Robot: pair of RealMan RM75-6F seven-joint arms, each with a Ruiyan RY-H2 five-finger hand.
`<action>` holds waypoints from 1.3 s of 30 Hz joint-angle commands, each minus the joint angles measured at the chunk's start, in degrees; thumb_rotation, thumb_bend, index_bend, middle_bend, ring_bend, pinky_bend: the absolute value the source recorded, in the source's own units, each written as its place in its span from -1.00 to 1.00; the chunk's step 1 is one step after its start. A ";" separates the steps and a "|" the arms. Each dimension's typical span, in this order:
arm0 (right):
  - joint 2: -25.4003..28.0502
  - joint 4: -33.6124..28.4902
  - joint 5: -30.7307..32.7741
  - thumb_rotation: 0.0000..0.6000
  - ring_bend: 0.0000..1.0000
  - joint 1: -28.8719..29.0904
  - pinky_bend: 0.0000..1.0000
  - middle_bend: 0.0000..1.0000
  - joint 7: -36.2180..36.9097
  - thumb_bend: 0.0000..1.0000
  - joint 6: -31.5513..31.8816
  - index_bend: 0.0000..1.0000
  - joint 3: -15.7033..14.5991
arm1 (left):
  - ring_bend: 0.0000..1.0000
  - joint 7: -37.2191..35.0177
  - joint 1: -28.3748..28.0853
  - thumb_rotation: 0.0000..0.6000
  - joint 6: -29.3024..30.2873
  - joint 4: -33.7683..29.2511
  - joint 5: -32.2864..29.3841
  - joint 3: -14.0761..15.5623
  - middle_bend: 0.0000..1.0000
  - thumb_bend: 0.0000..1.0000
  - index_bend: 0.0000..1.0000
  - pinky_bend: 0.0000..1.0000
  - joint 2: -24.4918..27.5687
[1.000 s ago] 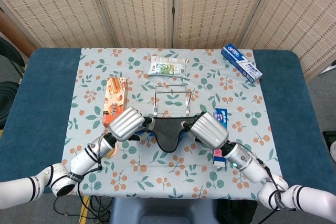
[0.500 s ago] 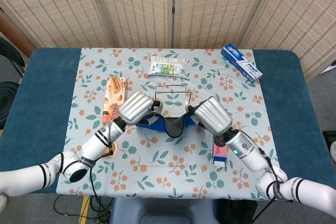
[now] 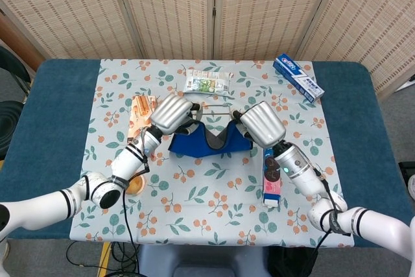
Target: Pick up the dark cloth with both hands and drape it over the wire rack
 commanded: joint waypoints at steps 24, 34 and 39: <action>-5.77 15.71 6.80 1.00 0.76 8.20 1.00 0.78 3.82 -0.02 -6.38 0.35 2.69 | 0.98 5.19 -8.21 1.00 -5.10 15.12 -14.03 -3.54 1.00 -0.20 0.24 1.00 -5.34; -7.76 19.99 7.88 1.00 0.76 10.82 1.00 0.78 5.06 -0.02 -7.15 0.35 3.21 | 0.98 5.47 -8.77 1.00 -4.95 17.46 -15.58 -3.45 1.00 -0.20 0.24 1.00 -5.57; -8.69 22.56 8.89 1.00 0.76 12.06 1.00 0.78 4.94 -0.02 -7.97 0.35 3.57 | 0.98 5.41 -8.98 1.00 -5.13 18.38 -16.62 -3.65 1.00 -0.20 0.24 1.00 -5.62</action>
